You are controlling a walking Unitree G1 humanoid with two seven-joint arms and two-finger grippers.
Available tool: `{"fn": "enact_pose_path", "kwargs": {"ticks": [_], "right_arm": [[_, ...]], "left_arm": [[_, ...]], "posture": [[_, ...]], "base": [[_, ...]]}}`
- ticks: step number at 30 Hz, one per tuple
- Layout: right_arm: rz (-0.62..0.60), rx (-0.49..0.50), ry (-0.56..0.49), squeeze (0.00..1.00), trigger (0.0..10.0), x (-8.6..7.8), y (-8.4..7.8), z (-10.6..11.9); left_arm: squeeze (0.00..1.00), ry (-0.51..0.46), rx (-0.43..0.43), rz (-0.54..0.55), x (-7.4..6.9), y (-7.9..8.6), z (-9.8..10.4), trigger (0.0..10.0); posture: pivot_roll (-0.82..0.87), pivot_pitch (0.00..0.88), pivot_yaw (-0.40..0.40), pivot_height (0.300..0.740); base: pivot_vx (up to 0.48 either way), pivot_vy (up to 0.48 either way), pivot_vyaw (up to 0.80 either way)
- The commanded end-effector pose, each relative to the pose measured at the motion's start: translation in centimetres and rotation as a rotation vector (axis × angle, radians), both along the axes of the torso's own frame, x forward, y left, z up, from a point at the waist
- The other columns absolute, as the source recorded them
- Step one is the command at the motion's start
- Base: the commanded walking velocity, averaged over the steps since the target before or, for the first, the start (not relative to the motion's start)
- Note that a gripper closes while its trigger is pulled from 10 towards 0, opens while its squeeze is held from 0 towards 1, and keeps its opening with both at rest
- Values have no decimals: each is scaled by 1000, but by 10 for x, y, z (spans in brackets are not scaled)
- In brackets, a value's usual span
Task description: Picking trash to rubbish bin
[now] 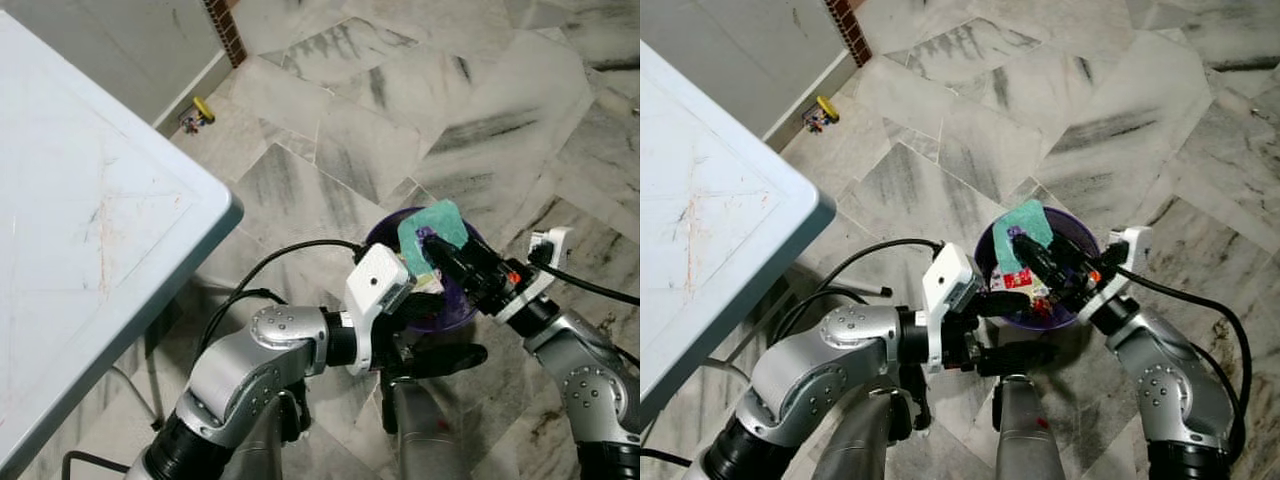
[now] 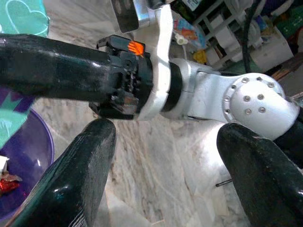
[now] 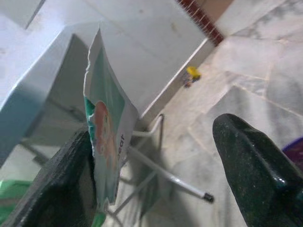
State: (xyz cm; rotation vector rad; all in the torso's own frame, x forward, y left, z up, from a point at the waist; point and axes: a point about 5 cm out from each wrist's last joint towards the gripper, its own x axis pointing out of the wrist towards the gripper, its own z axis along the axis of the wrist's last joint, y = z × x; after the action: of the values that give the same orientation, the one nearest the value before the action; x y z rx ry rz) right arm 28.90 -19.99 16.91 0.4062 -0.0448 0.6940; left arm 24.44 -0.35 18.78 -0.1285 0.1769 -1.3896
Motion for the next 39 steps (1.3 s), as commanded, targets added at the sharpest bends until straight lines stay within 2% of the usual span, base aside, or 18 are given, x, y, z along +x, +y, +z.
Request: {"fn": "enact_pose_path", "kwargs": {"ticks": [1,3,6,9,11,14,21,26,29,30,34,39], "right_arm": [[44,-2,23,0,10000,-10,4,-6],[50,-7,26,0,10000,-12,5,-5],[65,-2,82,0,10000,-22,5,-14],[55,-11,99,0,10000,-23,4,-18],[46,-12,136,0,10000,-28,3,-27],[7,-10,147,0,10000,-28,0,-30],[16,-22,169,0,10000,-33,2,-31],[-7,-34,193,0,10000,-36,-4,-38],[-54,-58,194,0,10000,-34,-9,-41],[-121,-51,208,0,10000,-31,-16,-43],[-216,-39,193,0,10000,-26,-29,-42],[-280,-36,197,0,10000,-23,-37,-43]], "left_arm": [[0,20,14,-3,-3,-2,-8,10000],[0,18,13,0,-2,-2,-8,10000],[0,4,2,7,1,-3,-5,10000],[0,-1,-6,5,1,-3,-2,10000],[0,-13,-45,-12,2,-2,10,10000],[0,-23,-60,-32,2,1,18,10000],[0,-25,-78,-30,6,7,25,10000],[0,-36,-94,-25,10,8,32,10000],[0,-36,-92,-36,10,10,33,10000],[0,-30,-98,-62,8,12,35,10000],[0,-20,-86,-112,4,16,38,10000],[0,-28,-80,-151,1,21,42,10000]], "posture": [[-145,583,146,740],[-145,583,146,740],[-150,586,145,740],[-149,586,147,740],[-147,588,147,740],[-143,591,150,740],[-145,594,149,740],[-144,594,150,740],[-147,594,151,740],[-147,590,151,740],[-144,585,152,740],[-146,582,151,740]], "base": [[0,0,0],[0,0,0],[0,0,0],[0,0,0],[0,0,0],[0,0,0],[0,0,0],[0,0,0],[0,0,0],[0,0,0],[0,0,0],[0,0,0]]}}
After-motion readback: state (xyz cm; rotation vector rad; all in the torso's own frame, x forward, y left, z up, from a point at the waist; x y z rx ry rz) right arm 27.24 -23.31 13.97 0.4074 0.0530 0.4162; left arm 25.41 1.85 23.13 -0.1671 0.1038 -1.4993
